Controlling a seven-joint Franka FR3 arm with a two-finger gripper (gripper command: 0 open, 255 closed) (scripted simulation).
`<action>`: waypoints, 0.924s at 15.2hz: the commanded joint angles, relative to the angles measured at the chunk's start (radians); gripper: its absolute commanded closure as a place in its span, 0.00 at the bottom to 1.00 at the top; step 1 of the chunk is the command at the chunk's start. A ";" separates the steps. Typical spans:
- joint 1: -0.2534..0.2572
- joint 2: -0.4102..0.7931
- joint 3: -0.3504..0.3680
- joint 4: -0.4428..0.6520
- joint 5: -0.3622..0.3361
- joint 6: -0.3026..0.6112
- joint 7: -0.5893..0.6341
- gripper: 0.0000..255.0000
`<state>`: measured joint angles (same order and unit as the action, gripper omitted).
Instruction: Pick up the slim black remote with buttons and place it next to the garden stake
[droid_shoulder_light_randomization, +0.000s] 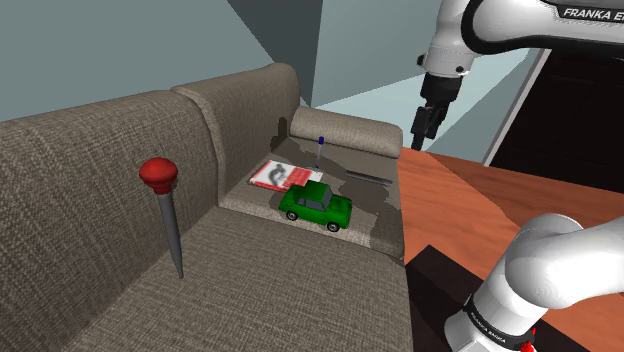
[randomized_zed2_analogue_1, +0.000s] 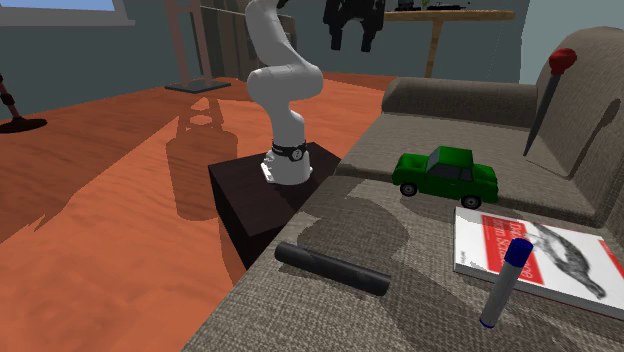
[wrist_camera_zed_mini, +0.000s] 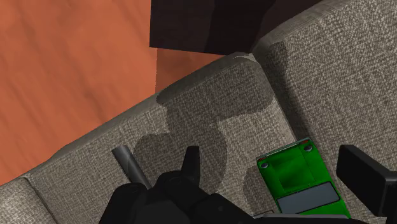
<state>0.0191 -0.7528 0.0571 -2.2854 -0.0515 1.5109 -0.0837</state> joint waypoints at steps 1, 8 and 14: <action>0.000 0.000 0.000 0.000 0.000 0.000 0.000 0.00; -0.014 0.114 -0.141 -0.060 -0.056 0.183 -0.192 0.00; -0.018 0.274 -0.256 -0.049 -0.071 0.336 -0.357 0.00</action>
<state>0.0028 -0.5025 -0.1778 -2.3355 -0.1205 1.8227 -0.4082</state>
